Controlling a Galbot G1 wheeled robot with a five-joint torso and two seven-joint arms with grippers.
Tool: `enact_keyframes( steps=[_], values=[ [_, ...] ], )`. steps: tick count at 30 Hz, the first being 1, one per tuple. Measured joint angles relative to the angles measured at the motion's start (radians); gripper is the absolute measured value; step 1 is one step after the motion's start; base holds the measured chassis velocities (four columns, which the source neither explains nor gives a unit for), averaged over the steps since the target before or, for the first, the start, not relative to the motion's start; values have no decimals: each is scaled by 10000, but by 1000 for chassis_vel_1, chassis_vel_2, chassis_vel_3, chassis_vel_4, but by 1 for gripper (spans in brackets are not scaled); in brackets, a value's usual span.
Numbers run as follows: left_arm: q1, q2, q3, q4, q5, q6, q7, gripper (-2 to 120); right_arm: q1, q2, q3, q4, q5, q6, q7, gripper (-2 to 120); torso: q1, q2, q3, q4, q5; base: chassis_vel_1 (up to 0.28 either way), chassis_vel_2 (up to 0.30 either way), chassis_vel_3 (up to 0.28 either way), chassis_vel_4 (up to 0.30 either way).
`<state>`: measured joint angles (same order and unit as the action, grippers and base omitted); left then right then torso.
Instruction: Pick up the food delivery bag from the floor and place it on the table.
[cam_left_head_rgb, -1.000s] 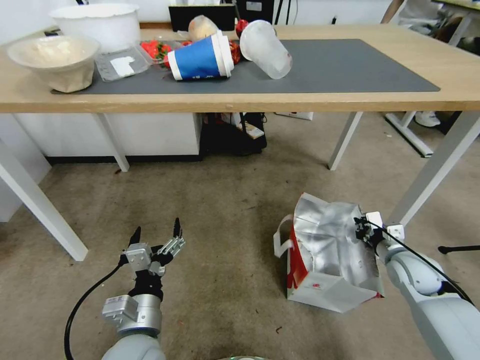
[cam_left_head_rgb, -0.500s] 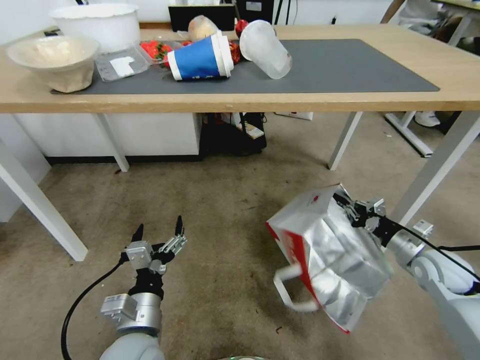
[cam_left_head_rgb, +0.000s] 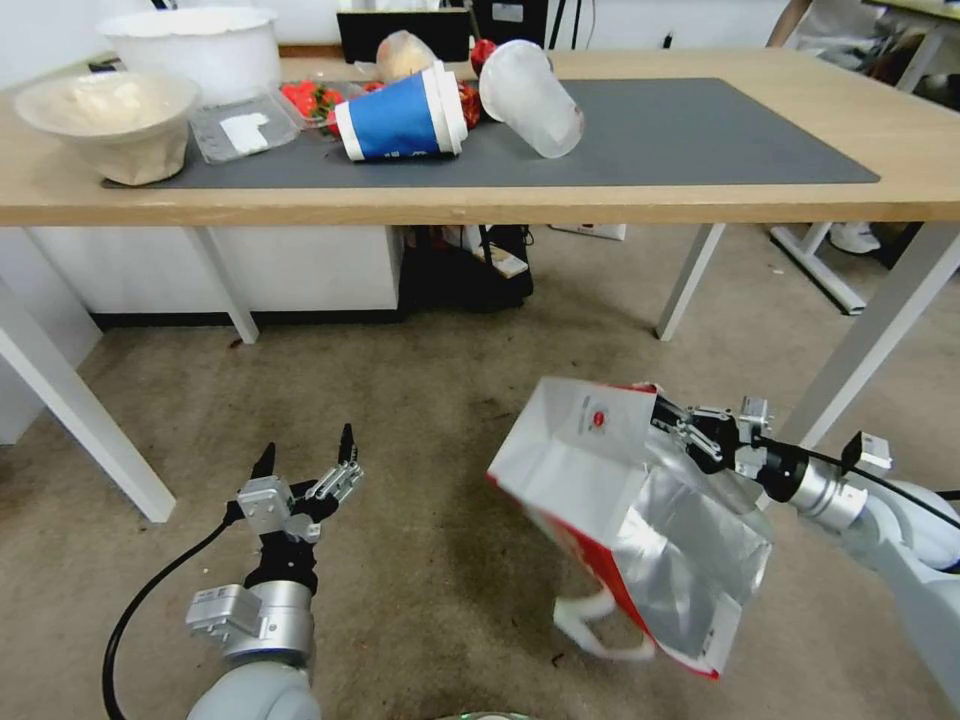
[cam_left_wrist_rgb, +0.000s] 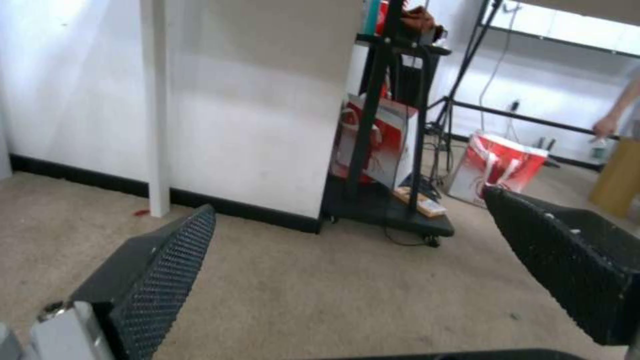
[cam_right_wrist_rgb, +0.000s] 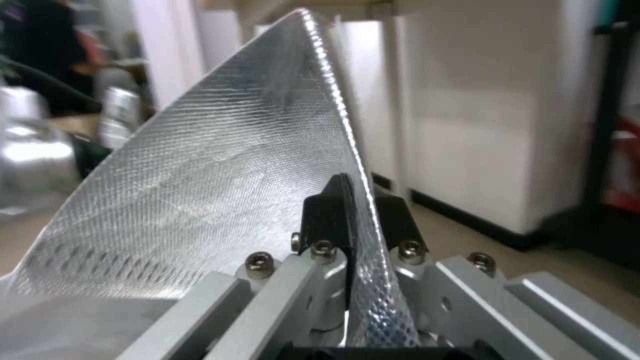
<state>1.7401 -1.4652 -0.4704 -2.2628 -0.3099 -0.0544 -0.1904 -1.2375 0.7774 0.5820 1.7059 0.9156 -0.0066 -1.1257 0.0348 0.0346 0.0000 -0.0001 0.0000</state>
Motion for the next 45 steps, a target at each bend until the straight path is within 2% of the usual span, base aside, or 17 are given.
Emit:
enact_keyframes(
  steps=[7,15,32,41,45],
  values=[
    [41,-48,-33,-84,16,216,132,100,-27,-156,5,212,606,-334,-338,0,0,0,-1,1,0,0,0,0,0],
    [16,-210,-54,-75,85,215,109,100,-104,11,21,319,1034,-1249,-1389,0,0,0,0,0,0,0,0,0,0],
    [67,-275,-39,-53,156,-97,46,100,-222,313,-10,398,826,-1392,-1640,0,0,0,0,0,0,0,0,0,0],
    [52,-234,12,-73,55,-307,-254,100,-481,471,71,716,821,-1513,-1900,0,-1,0,0,0,-1,0,0,0,0],
    [54,-155,0,-96,-86,-382,-104,100,-594,557,94,846,763,-1510,-1908,0,0,6,3,0,0,0,0,0,0]
  ],
)
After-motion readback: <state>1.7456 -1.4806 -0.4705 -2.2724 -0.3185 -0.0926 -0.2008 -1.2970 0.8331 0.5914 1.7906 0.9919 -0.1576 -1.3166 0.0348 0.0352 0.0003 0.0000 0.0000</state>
